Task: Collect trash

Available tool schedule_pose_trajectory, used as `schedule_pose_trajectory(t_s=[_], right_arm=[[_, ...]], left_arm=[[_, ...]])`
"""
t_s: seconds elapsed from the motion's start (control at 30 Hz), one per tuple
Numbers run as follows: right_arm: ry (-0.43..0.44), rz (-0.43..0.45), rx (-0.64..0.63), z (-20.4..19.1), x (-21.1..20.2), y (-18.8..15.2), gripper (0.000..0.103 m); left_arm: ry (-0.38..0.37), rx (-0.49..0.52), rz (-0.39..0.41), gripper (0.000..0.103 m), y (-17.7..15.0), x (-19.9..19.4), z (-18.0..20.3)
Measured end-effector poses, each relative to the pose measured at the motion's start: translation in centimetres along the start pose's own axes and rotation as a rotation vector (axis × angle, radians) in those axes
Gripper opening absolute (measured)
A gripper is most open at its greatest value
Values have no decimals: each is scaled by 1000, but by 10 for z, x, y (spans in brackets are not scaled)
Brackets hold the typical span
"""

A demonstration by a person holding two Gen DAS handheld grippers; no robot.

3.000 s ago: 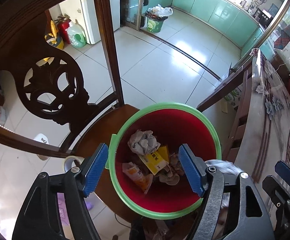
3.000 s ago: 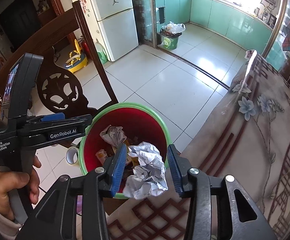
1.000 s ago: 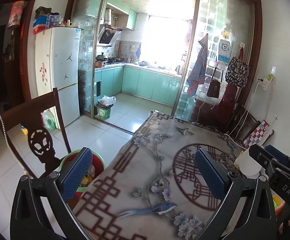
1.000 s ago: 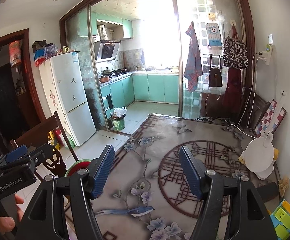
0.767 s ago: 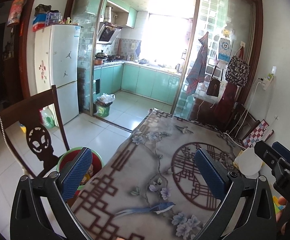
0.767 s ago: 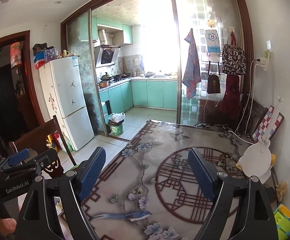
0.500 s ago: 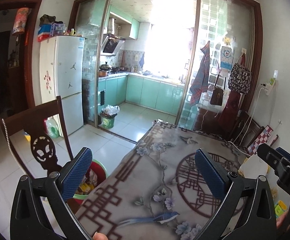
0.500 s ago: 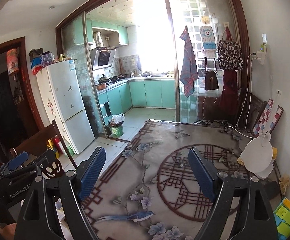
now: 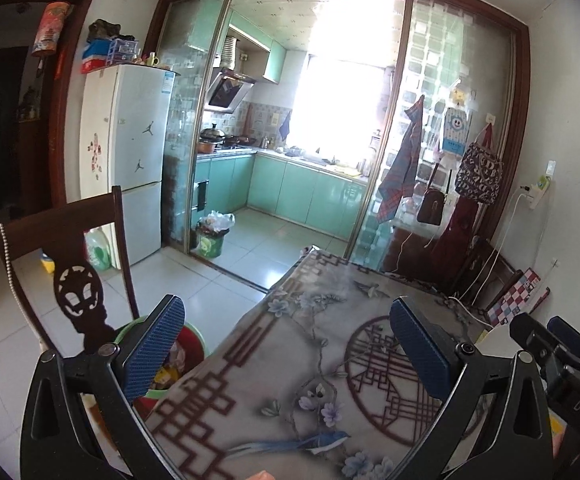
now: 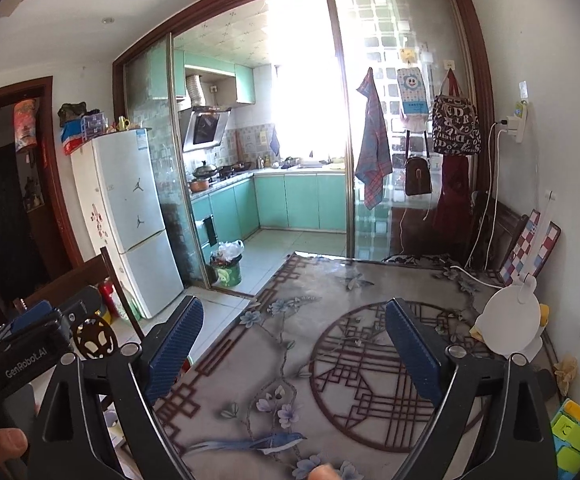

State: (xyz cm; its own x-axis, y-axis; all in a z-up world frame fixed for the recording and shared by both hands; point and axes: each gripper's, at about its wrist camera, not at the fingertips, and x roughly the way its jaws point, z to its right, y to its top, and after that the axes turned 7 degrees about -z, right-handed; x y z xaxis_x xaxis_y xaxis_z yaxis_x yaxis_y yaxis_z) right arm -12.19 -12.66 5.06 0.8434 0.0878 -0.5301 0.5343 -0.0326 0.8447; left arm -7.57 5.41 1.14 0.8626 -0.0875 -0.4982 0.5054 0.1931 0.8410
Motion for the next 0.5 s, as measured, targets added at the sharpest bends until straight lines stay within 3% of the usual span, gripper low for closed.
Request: schedule_pose_trajectory(t_s=[0.17, 0.5], right_arm=[[6, -58, -30, -6, 16, -7, 93], [18, -70, -32, -9, 22, -5, 93]], left_arm=[[46, 27, -9, 103, -1, 3, -2], [72, 62, -8, 103, -1, 4, -1]])
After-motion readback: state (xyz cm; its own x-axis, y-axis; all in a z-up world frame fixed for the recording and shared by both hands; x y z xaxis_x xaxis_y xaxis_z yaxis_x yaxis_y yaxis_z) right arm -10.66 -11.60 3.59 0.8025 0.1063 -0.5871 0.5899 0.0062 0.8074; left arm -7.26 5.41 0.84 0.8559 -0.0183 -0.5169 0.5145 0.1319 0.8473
